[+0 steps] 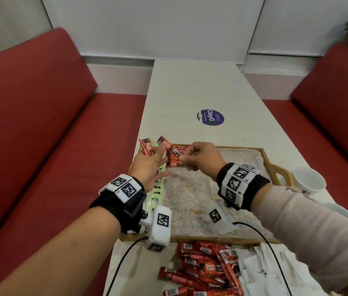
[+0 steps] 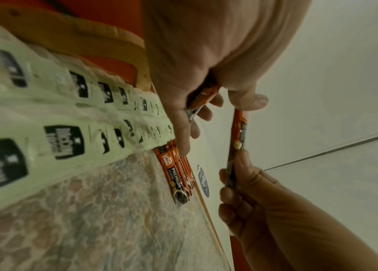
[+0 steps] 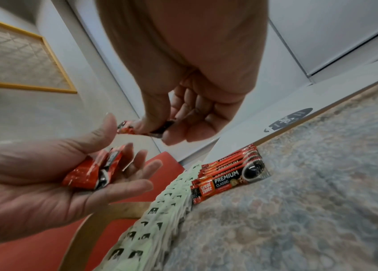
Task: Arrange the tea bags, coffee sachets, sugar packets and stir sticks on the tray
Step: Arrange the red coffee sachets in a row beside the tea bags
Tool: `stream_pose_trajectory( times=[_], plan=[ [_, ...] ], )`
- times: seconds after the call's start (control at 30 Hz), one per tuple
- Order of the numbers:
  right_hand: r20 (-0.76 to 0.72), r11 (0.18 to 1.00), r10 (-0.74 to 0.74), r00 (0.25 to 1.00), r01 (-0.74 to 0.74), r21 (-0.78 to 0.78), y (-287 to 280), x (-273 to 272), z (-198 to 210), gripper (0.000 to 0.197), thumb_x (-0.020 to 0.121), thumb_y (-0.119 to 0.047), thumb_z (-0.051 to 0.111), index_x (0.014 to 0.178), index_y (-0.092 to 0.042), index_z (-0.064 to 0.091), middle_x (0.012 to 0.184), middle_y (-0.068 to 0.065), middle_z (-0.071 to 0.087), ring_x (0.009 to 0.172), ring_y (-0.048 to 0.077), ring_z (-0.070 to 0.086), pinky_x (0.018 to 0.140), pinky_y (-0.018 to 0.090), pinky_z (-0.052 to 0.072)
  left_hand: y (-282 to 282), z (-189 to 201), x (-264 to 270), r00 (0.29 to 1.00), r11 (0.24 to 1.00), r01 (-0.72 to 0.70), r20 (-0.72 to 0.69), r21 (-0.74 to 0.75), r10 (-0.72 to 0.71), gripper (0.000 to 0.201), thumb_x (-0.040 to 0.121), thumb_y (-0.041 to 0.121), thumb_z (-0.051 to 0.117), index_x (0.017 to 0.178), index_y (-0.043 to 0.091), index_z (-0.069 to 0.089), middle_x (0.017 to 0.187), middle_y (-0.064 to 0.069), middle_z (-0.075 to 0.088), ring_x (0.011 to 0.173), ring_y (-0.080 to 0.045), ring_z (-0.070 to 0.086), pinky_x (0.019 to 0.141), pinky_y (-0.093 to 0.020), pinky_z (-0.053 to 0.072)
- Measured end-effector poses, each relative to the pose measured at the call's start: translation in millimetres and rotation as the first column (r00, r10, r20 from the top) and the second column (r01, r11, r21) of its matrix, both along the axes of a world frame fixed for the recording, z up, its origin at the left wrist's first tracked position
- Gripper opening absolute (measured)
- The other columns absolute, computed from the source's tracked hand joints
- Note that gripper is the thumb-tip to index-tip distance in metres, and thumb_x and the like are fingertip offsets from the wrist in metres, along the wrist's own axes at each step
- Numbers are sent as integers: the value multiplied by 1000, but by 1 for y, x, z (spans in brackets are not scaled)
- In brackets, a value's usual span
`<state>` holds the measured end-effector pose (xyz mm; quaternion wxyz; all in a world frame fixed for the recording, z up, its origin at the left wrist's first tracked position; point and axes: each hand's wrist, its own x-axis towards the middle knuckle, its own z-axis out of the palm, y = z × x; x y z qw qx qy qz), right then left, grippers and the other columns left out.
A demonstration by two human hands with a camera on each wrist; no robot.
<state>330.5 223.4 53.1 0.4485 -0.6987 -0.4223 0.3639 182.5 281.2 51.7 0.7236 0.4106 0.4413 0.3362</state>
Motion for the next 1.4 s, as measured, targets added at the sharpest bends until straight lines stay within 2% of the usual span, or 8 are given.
stream_pose_trajectory(
  times=[0.1,0.17,0.37,0.73,0.93,1.17,1.27,1.4],
  plan=[
    [39,996,-91,995,91,4,3,11,-6,20,79,1,72,70,-11,58,58,6,60,44,9,58,46,19,44,1,2,-3,1000,1000,-24,-15,8,24,22,97,29,51,115,18,48,118,-1,54,108,-21,56,69,-41,55],
    [185,994,-95,978,103,-33,6,19,-10,21,79,-1,72,69,-15,59,59,4,61,52,14,60,55,25,47,3,3,-5,999,999,-34,-19,10,34,24,97,29,49,118,18,48,121,-3,52,111,-21,56,64,-37,54],
    [515,968,27,857,106,-227,7,33,-19,7,77,-6,74,79,-11,69,79,4,68,74,17,58,68,25,40,11,1,-10,999,1000,-31,-43,4,31,22,97,31,50,117,22,48,131,-5,53,110,-20,58,73,-41,55],
    [558,927,117,822,111,-358,19,24,-28,9,77,-6,72,85,-10,71,91,6,69,87,21,63,73,23,41,16,-1,-9,999,1000,-21,-50,3,22,26,98,29,48,122,18,48,134,-6,52,113,-20,57,71,-38,55],
    [597,924,131,791,121,-364,21,19,-29,14,75,-13,71,67,-21,63,85,3,68,83,20,64,68,24,45,18,-2,-9,999,1000,-17,-51,-3,17,29,98,29,48,123,17,48,134,-7,52,114,-21,57,76,-41,55],
    [586,941,115,802,102,-323,21,19,-27,28,71,-14,70,58,-23,47,66,-3,57,66,16,56,48,19,32,20,-5,-7,1000,999,-13,-27,-32,13,33,96,34,48,123,15,49,107,-1,54,103,-21,60,73,-41,56],
    [601,964,80,795,92,-250,23,18,-26,30,72,-25,72,62,-25,43,77,0,58,69,18,55,50,22,31,21,-6,-6,1000,996,-19,-1,-89,19,26,95,39,47,103,15,53,87,1,52,84,-16,62,70,-39,59],
    [601,989,67,797,28,-147,24,9,-21,19,77,-31,69,72,-22,53,83,0,56,73,17,53,56,25,34,21,-7,-5,1000,992,1,0,-124,-1,34,96,46,42,95,14,53,74,3,47,68,-11,57,66,-32,54]
  ],
)
